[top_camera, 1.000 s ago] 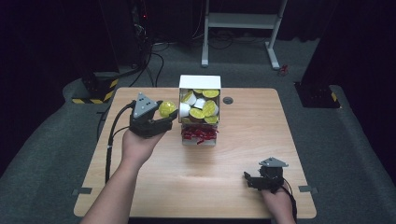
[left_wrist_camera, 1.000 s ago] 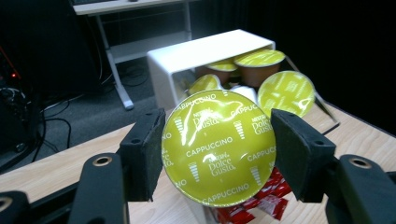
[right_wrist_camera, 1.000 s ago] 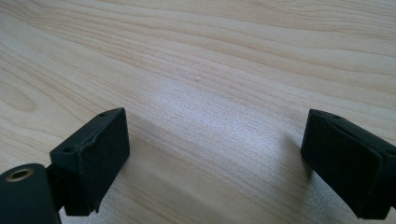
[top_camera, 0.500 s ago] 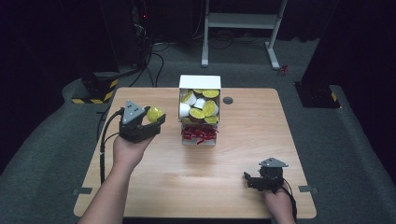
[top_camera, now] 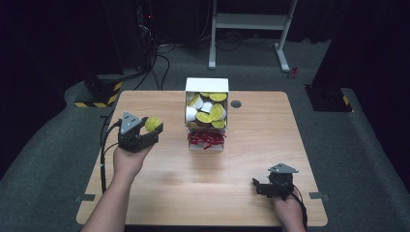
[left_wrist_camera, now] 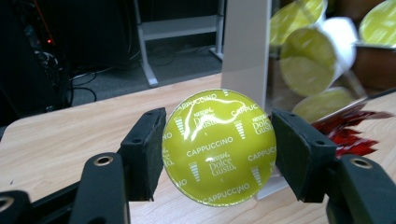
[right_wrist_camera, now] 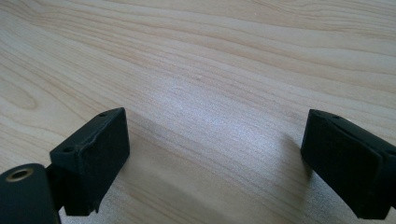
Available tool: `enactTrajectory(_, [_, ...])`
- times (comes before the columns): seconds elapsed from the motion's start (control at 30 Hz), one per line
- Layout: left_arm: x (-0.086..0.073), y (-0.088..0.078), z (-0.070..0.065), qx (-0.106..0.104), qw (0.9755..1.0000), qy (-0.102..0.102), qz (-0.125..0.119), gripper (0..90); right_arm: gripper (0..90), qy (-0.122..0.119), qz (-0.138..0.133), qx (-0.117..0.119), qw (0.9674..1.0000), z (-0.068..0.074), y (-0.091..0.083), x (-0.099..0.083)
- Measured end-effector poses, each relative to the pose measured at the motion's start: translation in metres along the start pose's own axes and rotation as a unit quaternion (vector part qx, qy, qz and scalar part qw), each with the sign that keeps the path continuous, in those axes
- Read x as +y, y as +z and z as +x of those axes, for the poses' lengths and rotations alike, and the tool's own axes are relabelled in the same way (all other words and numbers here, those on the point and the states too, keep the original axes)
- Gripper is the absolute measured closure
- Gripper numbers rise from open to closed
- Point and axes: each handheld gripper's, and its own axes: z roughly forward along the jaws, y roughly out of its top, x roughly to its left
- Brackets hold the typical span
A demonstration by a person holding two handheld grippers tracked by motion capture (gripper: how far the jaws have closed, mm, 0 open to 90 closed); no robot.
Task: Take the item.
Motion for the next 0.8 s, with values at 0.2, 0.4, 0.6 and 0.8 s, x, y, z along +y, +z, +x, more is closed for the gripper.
enactTrajectory(0.2, [-0.015, 0.012, 0.002, 0.003, 1.0, -0.004, 0.008, 38.4, 8.0, 0.0, 0.0, 0.0, 1.0, 0.0, 0.0, 0.0])
enactTrajectory(0.4, [-0.025, 0.023, 0.004, 0.005, 0.9998, -0.009, 0.015, 38.4, 8.0, 0.0, 0.0, 0.0, 1.0, 0.0, 0.0, 0.0])
enactTrajectory(0.6, [-0.037, 0.035, 0.004, 0.005, 0.9997, -0.008, 0.025, 38.4, 8.0, 0.0, 0.0, 0.0, 1.0, 0.0, 0.0, 0.0])
enactTrajectory(0.8, [-0.041, 0.049, 0.004, 0.007, 0.9992, -0.017, 0.034, 38.4, 8.0, 0.0, 0.0, 0.0, 1.0, 0.0, 0.0, 0.0])
